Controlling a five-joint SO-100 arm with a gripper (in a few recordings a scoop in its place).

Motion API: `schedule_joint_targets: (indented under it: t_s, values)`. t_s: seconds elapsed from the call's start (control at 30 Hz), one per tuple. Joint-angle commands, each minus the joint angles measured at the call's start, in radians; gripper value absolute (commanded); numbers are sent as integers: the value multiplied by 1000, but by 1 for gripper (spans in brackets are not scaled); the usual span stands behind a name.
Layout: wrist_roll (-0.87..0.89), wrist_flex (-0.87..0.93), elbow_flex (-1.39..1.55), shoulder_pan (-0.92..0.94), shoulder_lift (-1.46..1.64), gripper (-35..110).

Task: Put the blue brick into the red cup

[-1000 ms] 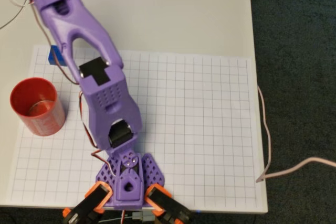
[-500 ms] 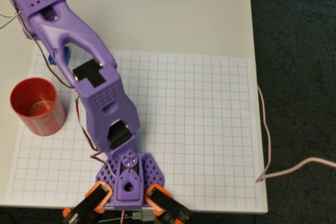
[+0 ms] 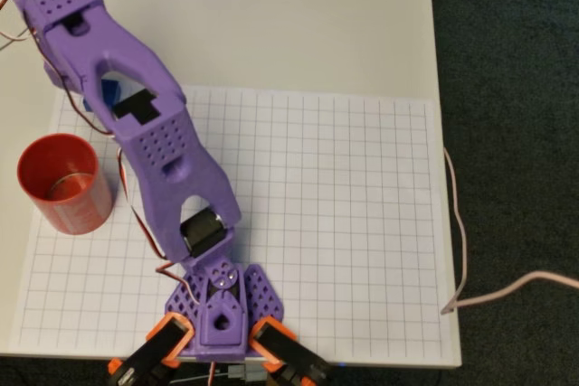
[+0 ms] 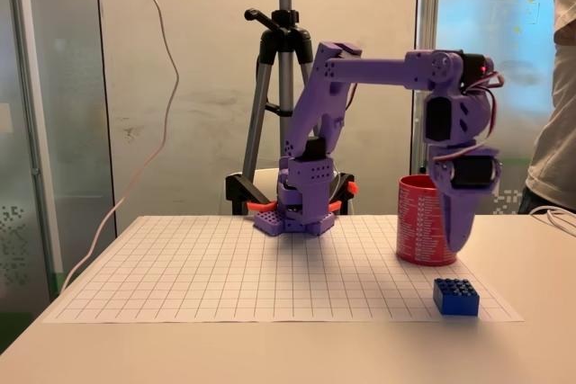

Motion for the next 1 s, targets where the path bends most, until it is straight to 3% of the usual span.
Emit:
schedule_joint_targets:
  t_s: [0.0,0.3,0.37,0.43,0.97]
  values:
    - [-12,-12,-63,-15,37,0]
    - [-32,-32,-63,-12,46,2]
    - [-37,-17,-58,-12,55,37]
    - [-28,-9,-49,-6,72,50]
    - [8,-51,54,9,25,52]
